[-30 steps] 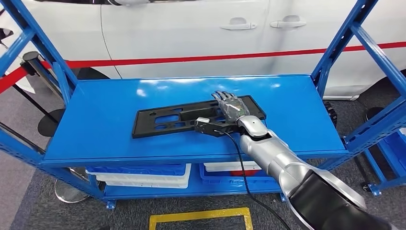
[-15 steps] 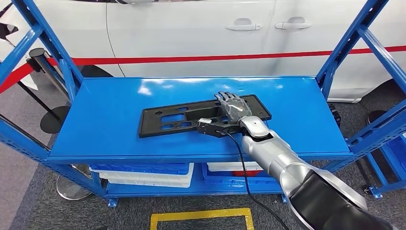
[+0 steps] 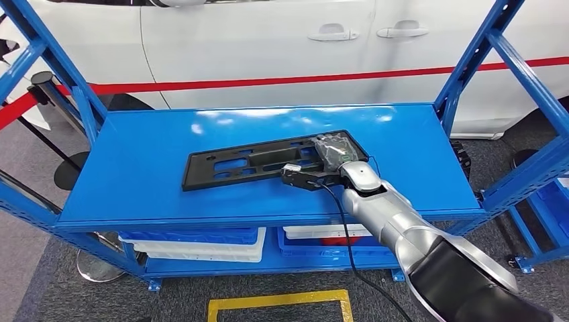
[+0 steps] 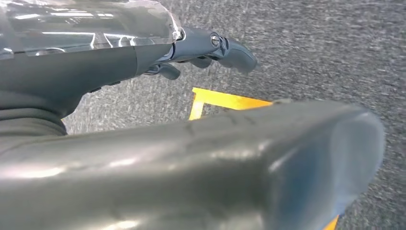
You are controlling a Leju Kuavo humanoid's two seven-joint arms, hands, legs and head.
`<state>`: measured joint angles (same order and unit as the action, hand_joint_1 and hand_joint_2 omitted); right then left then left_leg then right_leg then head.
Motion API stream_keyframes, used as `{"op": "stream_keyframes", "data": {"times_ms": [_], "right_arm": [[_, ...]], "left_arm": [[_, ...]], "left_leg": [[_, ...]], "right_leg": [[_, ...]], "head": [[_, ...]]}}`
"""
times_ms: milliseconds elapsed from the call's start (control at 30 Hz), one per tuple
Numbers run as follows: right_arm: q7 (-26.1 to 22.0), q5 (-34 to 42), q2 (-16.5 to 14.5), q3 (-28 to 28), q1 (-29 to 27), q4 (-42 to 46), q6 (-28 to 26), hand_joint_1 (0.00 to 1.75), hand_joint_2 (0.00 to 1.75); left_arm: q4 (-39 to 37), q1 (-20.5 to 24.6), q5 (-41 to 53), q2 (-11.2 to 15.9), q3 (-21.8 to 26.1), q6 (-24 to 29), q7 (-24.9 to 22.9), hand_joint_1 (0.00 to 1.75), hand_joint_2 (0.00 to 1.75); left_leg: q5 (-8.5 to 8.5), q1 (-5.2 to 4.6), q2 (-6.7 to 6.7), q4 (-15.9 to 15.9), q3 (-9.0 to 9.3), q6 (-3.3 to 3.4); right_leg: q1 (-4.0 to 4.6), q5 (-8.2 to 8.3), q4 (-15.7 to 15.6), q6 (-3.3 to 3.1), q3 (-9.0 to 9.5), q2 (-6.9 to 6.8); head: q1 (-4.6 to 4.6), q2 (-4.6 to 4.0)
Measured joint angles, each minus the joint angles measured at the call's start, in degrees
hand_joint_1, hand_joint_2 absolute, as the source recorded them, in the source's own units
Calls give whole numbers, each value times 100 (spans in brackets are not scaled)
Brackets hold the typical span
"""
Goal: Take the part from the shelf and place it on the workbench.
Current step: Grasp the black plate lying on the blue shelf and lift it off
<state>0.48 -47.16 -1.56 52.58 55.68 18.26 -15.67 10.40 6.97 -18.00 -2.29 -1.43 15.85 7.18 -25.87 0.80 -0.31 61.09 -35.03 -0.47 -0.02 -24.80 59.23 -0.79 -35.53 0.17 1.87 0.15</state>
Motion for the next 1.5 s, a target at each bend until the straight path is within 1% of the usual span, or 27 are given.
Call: {"op": "stream_keyframes", "data": {"times_ms": [33,100,167,233,300,333,367,400,467,533,633,700,733,800,833,867,900,967,1033,1133,1200,1267,1333,1367,1400,1433,1500], "right_arm": [[1,-7,12,-7,2,-1,-3,175,175],[-2,-19,41,-22,4,-2,-6,175,175],[-8,-31,71,-37,11,-3,-7,175,175],[-17,-46,103,-49,21,-5,-5,175,175],[-36,-61,120,-59,14,-11,1,175,175],[-48,-68,123,-66,4,-16,5,175,175],[-56,-72,123,-73,-3,-21,8,175,175],[-63,-78,123,-81,-4,-25,9,175,175],[-67,-96,123,-99,16,-28,8,175,175],[-68,-124,122,-121,33,-28,5,175,175],[-68,-166,123,-154,29,-32,1,175,175],[-67,-193,126,-183,34,-34,-9,175,175],[-67,-210,127,-202,36,-34,-16,175,175],[-68,-245,127,-230,30,-35,-28,175,175],[-69,-263,127,-245,24,-38,-41,175,175],[-70,-283,127,-259,19,-40,-72,175,175],[-69,-309,127,-273,20,-43,-130,175,175],[-57,-378,125,-305,50,-30,-321,175,175],[-22,-462,117,-329,156,9,-560,175,175],[48,-584,89,-384,467,107,-867,175,175],[83,-662,80,-447,708,184,-1004,175,175],[116,-727,80,-509,946,248,-1125,175,175],[134,-768,81,-567,1125,304,-1215,175,175],[136,-779,81,-588,1179,324,-1236,175,175],[135,-791,81,-605,1221,342,-1249,175,175],[139,-809,81,-615,1254,361,-1266,175,175],[152,-862,84,-637,1319,414,-1349,175,175]], "left_arm": [[-1,1,1,0,1,-1,4,0,0],[0,-5,1,-1,1,-8,10,0,0],[1,-9,0,-5,2,-18,12,0,0],[1,-1,-1,-4,4,-22,14,0,0],[1,0,-3,0,9,-22,14,0,0],[1,-3,-6,-1,14,-22,14,0,0],[1,-6,-9,-2,19,-22,13,0,0],[1,-7,-13,-4,25,-22,13,0,0],[1,-5,-16,-7,34,-22,13,0,0],[1,1,-15,-8,38,-24,14,0,0],[0,0,-14,-11,43,-26,14,0,0],[0,0,-11,-13,44,-27,14,0,0],[0,1,-8,-13,45,-29,14,0,0],[0,0,-3,-15,45,-36,14,0,0],[-1,-3,-3,-16,46,-40,13,0,0],[0,-6,-2,-16,47,-42,13,0,0],[0,-8,-1,-16,48,-44,12,0,0],[1,-4,2,-15,50,-47,11,0,0],[1,1,3,-16,51,-48,8,0,0],[1,-2,8,-25,55,-49,5,0,0],[1,-7,22,-43,57,-50,7,0,0],[1,-2,50,-58,58,-51,7,0,0],[0,1,69,-71,58,-53,4,0,0],[0,-1,71,-80,58,-54,2,0,0],[-1,-2,72,-90,58,-55,-1,0,0],[-1,-3,72,-99,58,-59,-3,0,0],[0,-2,77,-111,58,-85,-2,0,0]], "left_leg": [[13,-10,-3,-129,53,19],[24,-22,-10,-163,53,64],[65,-5,-4,-208,64,127],[96,18,3,-243,69,174],[101,18,4,-245,61,184],[100,18,3,-244,61,183],[99,19,1,-244,62,181],[97,20,-2,-243,66,177],[85,18,-11,-242,78,157],[78,1,-18,-238,71,111],[79,-6,-21,-255,56,16],[-43,2,-13,-111,-3,-38],[-186,6,-9,119,-101,-56],[-522,10,-4,835,-420,-74],[-611,11,-4,1135,-565,-81],[-602,11,-4,1270,-638,-85],[-492,11,-3,1199,-614,-82],[-128,10,-1,590,-348,-55],[61,-10,-3,43,-102,-14],[67,-25,-8,-121,-70,50],[105,-6,-4,-164,-63,108],[126,10,-1,-192,-48,151],[123,12,-1,-192,-43,165],[120,15,-4,-192,-36,165],[116,21,-9,-190,-28,161],[109,28,-14,-187,-17,152],[89,29,-20,-178,-5,116]], "right_leg": [[10,1,11,26,-17,1],[10,22,4,82,-34,2],[-10,-45,75,143,-62,5],[-35,-336,540,208,-270,4],[-56,-670,1281,257,-615,1],[-68,-721,1520,270,-734,-1],[-77,-668,1565,276,-762,-3],[-84,-517,1393,273,-685,-6],[-87,-123,593,242,-300,-10],[-60,41,39,195,-44,-5],[-36,30,-46,117,-27,0],[-57,54,-94,35,-3,-6],[-68,64,-117,-3,11,-9],[-49,58,-115,-45,18,-9],[-38,53,-108,-54,17,-7],[-29,46,-96,-61,17,-5],[-23,36,-80,-63,16,-3],[-18,4,-31,-51,14,-1],[1,-24,32,-13,-27,5],[2,-9,66,67,-110,18],[-10,-84,153,130,-153,15],[-28,-372,646,186,-369,10],[-54,-669,1375,228,-707,7],[-68,-691,1567,242,-802,5],[-81,-609,1557,250,-803,3],[-92,-433,1321,252,-696,-1],[-94,-68,554,237,-334,-7]], "head": [[-3,0],[-8,1],[-13,1],[-31,1],[-44,1],[-44,1],[-44,1],[-44,1],[-44,1],[-42,1],[-39,1],[-37,1],[-35,1],[-31,1],[-32,1],[-31,1],[-31,1],[-32,1],[-35,1],[-39,1],[-47,1],[-61,1],[-67,1],[-68,1],[-68,1],[-68,1],[-68,0]]}}
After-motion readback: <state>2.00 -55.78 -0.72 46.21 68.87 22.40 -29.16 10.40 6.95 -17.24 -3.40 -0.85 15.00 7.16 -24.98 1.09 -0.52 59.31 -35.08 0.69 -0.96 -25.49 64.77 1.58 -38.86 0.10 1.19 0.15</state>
